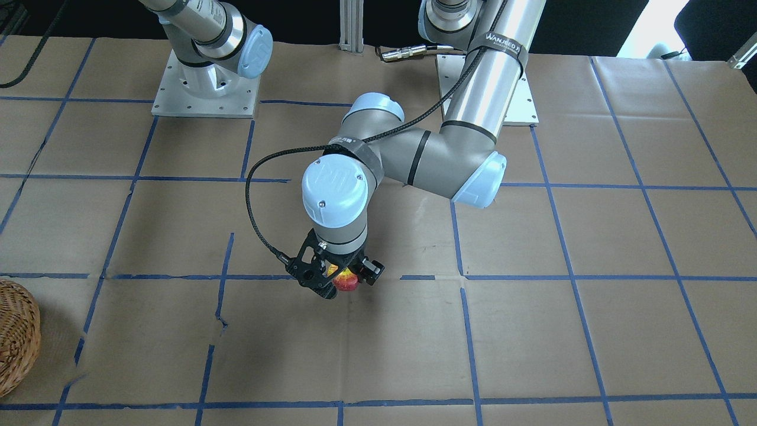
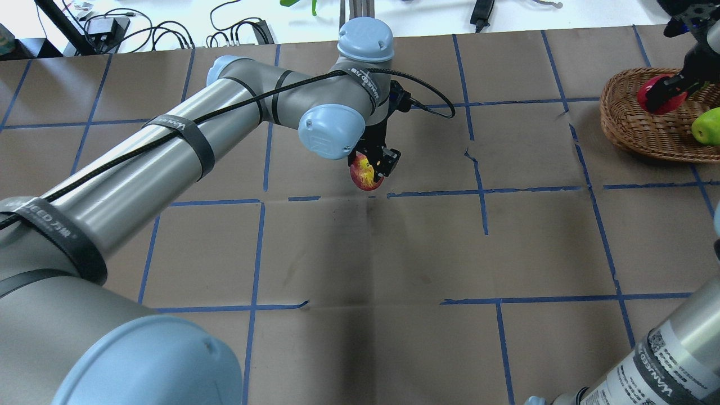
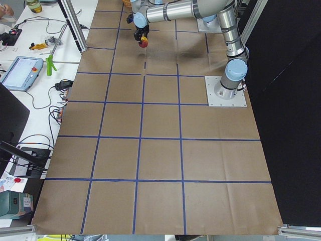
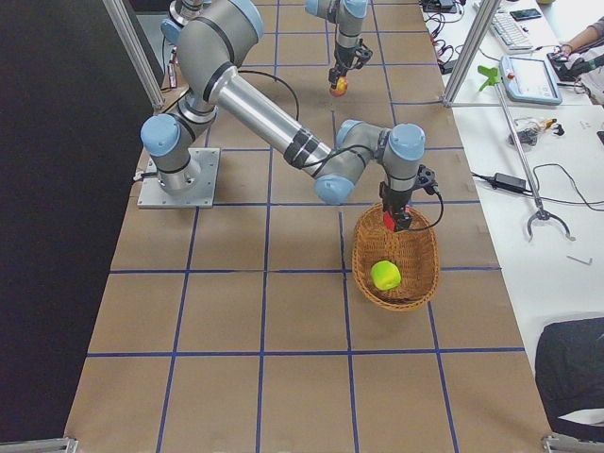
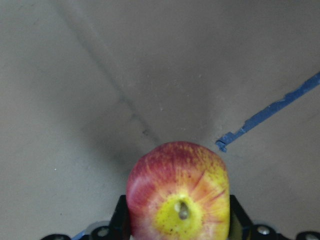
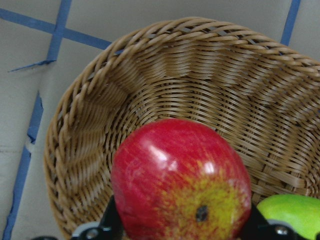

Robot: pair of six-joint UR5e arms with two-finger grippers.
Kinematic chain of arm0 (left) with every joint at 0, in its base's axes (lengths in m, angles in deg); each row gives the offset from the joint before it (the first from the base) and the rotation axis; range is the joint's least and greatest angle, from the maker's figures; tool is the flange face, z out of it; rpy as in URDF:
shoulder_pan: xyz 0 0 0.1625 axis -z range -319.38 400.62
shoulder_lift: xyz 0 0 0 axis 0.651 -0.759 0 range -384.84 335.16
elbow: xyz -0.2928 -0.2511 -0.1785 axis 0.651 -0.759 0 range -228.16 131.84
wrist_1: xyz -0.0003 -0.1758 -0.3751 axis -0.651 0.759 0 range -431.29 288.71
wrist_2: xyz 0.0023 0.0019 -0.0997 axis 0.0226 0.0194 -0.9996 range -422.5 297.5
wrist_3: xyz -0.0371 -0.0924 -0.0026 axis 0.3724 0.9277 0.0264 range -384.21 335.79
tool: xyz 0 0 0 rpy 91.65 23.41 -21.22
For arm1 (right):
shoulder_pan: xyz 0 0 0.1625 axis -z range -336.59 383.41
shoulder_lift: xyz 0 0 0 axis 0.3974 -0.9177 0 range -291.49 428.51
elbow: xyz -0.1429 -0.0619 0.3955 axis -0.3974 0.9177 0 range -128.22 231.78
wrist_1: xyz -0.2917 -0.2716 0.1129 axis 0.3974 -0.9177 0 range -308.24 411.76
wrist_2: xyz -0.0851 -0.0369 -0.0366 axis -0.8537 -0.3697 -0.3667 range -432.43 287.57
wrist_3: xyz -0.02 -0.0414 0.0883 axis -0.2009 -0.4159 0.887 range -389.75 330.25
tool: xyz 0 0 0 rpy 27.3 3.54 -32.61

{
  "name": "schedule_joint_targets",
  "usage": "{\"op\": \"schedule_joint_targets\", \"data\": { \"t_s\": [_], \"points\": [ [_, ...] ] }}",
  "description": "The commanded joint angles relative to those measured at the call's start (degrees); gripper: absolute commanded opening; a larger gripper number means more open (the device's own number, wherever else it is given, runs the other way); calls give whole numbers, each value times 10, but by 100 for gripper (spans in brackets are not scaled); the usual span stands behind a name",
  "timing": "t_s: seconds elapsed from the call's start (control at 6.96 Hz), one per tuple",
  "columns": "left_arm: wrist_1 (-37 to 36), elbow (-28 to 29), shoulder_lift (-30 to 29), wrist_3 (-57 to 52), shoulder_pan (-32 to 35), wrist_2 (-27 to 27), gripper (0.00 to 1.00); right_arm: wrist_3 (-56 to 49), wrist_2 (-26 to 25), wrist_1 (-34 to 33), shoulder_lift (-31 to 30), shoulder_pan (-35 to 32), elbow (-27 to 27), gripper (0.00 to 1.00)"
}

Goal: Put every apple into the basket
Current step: 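Carry red apple to basket while left brings red-yellow apple centre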

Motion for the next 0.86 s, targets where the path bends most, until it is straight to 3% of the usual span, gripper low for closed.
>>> {"op": "schedule_joint_targets", "data": {
  "t_s": [0.0, 0.14, 0.29, 0.43, 0.72],
  "points": [
    [-59, -21, -17, -5, -1, -2, 38, -7, 2, 3, 33, 22, 7, 25],
    [-60, -21, -18, -1, -4, -4, 94, -5, 4, 8, 40, 37, -1, 25],
    [-53, -18, -10, 1, -4, 0, 98, -4, 3, 8, 40, 39, -4, 54],
    [-47, -14, -2, -2, -5, 1, 98, -3, 2, 11, 36, 39, -2, 88],
    [11, 12, 65, -9, -39, 0, 98, 0, -2, 20, 22, 35, -1, 96]
  ]
}}
